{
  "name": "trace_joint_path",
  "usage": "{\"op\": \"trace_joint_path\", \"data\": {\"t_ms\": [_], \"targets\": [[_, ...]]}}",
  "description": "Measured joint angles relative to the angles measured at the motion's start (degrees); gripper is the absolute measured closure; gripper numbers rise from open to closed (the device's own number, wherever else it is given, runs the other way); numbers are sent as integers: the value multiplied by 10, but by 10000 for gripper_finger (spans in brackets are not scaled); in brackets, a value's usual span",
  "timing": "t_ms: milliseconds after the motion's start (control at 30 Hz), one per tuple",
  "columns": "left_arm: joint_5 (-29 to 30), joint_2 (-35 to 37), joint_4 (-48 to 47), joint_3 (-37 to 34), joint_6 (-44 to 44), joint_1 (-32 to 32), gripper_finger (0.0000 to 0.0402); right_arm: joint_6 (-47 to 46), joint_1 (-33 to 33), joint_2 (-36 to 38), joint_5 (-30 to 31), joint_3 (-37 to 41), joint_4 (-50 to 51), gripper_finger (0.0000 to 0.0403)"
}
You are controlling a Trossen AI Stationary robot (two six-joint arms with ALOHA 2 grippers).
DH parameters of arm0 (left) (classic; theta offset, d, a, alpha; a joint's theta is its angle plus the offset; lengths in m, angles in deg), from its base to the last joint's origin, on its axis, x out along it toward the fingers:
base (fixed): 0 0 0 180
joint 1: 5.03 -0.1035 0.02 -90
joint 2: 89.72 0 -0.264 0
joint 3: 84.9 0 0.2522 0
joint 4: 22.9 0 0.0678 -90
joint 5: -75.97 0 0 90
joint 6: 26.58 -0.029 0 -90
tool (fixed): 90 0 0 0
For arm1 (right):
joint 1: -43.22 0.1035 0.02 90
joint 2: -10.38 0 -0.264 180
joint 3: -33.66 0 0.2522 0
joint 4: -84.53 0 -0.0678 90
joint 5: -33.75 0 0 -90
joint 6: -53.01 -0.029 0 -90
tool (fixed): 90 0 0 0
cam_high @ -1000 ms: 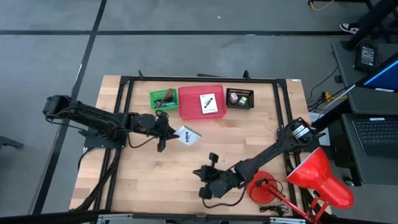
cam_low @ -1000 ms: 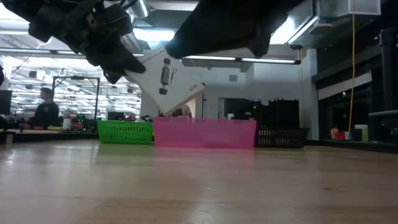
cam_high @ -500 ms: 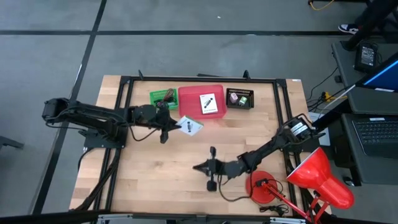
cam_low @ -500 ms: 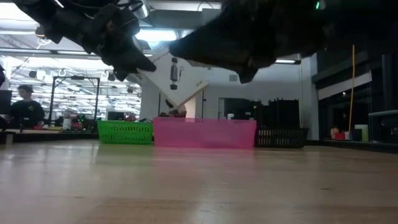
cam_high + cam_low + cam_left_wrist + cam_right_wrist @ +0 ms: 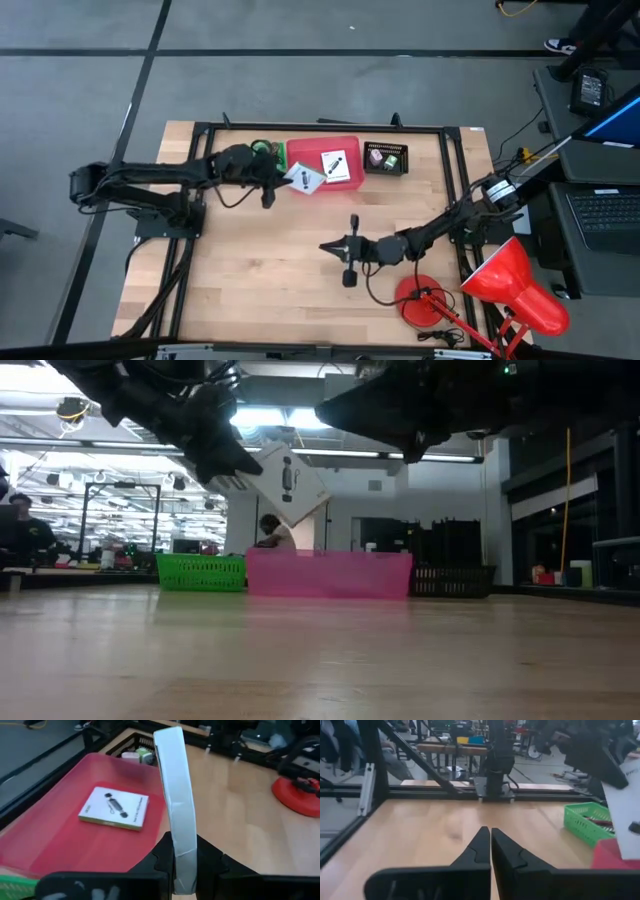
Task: Pick and place items into bin
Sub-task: Put the white card reader box into the red bin
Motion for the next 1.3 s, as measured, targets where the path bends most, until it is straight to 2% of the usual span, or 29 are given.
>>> {"op": "trace_joint_path", "data": {"t_ms": [233, 500, 800, 933, 1300], "targets": [[-2, -73, -38, 41, -23, -38, 367, 9, -40, 0, 0, 0, 3, 403], [-37, -146, -106, 122, -109, -71, 366, 35, -69, 8, 0, 0, 11, 403], [-31, -158, -183, 203, -130, -104, 366, 82, -72, 35, -1, 0, 16, 403], [-30, -158, -206, 227, -172, -104, 366, 114, -74, 44, 0, 0, 18, 403], [-22, -172, -212, 239, -252, -156, 367, 126, -113, 47, 1, 0, 18, 403]]}}
